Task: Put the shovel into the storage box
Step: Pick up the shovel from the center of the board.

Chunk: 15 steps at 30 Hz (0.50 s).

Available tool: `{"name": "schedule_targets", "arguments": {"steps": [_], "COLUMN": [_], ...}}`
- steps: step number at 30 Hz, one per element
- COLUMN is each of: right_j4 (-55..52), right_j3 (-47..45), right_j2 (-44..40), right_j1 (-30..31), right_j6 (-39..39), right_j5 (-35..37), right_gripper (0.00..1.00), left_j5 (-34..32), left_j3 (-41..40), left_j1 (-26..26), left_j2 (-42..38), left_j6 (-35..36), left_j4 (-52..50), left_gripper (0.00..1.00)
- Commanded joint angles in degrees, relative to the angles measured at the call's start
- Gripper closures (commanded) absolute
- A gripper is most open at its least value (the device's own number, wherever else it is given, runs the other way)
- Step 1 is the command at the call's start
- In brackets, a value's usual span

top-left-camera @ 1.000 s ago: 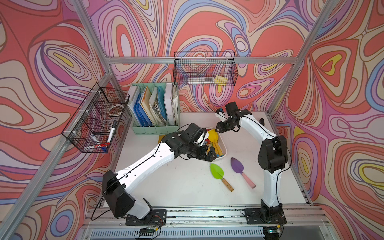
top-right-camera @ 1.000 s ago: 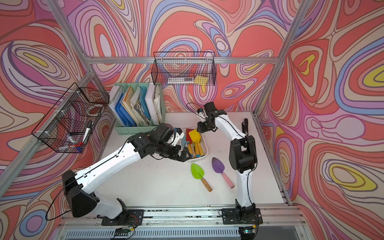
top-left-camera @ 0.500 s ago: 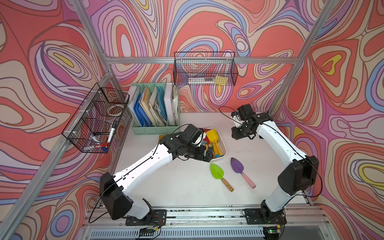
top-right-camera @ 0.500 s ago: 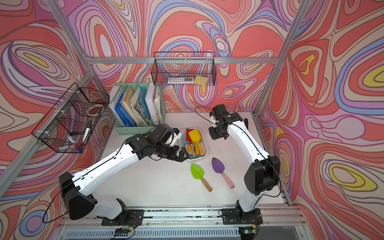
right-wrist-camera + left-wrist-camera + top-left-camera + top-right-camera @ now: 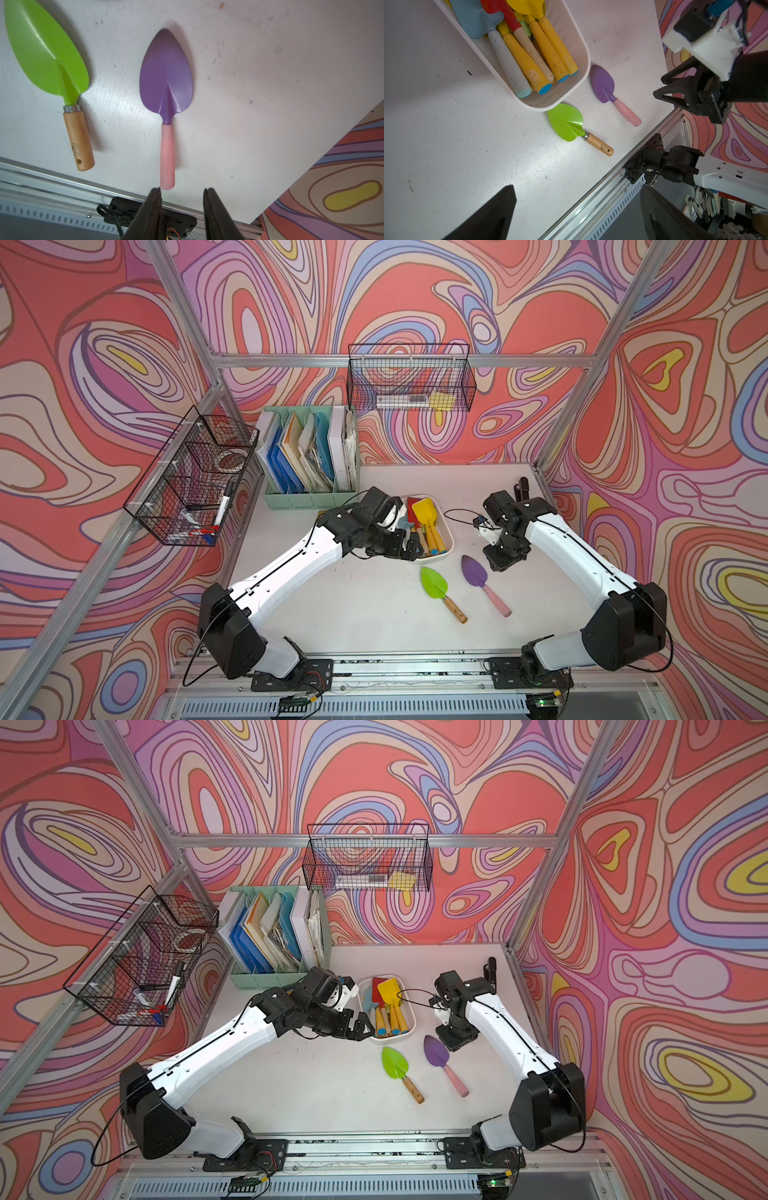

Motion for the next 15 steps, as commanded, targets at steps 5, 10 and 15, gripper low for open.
{"name": "schedule_targets", "arguments": {"steps": [5, 10, 15], "right_j4": [0.23, 0.49, 1.33], "right_j3": [-7.90, -11.60, -14.27], "right_j2": [-6.09, -10.37, -10.10], "right_j1": [-0.03, 0.14, 0.49], "right_j6": [-5.51, -5.96, -6.24], "right_j5": [-7.01, -8.19, -8.19], "right_gripper": [0.40, 0.09, 0.10], "left_j5": [2.74, 3.52, 4.12], "left_j3": [-1.35, -1.82, -3.22], "left_j1": [0.98, 1.01, 1.01], "left_j2": [-1.76, -1.87, -1.85], "left_j6": [1.16, 1.01, 0.32], "left_j4": [2.02, 2.53, 3.64], "left_gripper": [0.01, 0.01, 0.01]}}
